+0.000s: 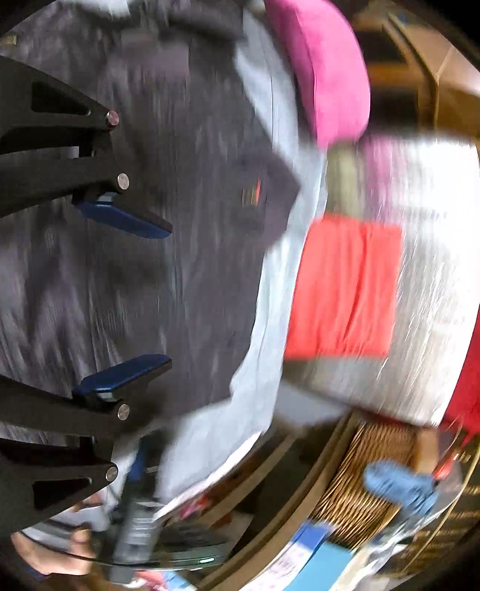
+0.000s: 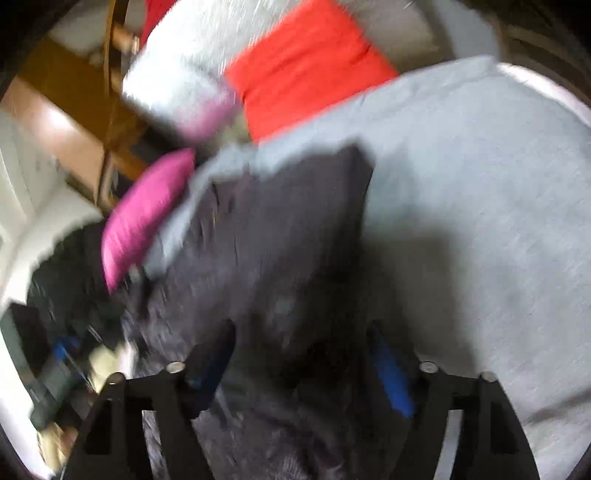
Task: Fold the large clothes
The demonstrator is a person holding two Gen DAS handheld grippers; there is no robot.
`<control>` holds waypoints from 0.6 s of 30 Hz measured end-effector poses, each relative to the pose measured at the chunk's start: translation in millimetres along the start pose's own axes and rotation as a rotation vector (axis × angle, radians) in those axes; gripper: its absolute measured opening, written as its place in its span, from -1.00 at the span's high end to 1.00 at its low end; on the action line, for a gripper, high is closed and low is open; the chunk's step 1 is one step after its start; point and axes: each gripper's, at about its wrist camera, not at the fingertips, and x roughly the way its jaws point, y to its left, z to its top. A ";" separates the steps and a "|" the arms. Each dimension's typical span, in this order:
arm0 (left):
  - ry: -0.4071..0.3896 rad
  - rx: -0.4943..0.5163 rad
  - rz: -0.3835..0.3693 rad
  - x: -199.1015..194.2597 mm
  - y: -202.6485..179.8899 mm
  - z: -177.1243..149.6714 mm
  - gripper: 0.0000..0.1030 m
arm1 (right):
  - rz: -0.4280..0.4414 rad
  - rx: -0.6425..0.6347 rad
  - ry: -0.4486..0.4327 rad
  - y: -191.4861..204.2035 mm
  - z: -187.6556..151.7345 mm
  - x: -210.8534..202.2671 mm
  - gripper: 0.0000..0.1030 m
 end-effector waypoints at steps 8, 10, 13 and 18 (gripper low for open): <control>0.207 0.044 -0.144 76.8 -60.1 -22.6 0.01 | 0.051 0.081 0.089 -21.6 76.1 56.5 -0.45; 0.231 0.072 -0.146 89.0 -61.0 -34.4 0.06 | 0.021 0.016 0.143 -13.5 79.3 74.7 0.62; 0.207 0.160 -0.123 88.4 -70.9 -44.4 0.06 | -0.050 -0.104 0.138 2.6 85.3 72.2 0.73; 0.191 0.211 -0.093 90.8 -85.7 -50.2 0.06 | -0.132 -0.133 0.106 5.6 90.1 77.1 0.77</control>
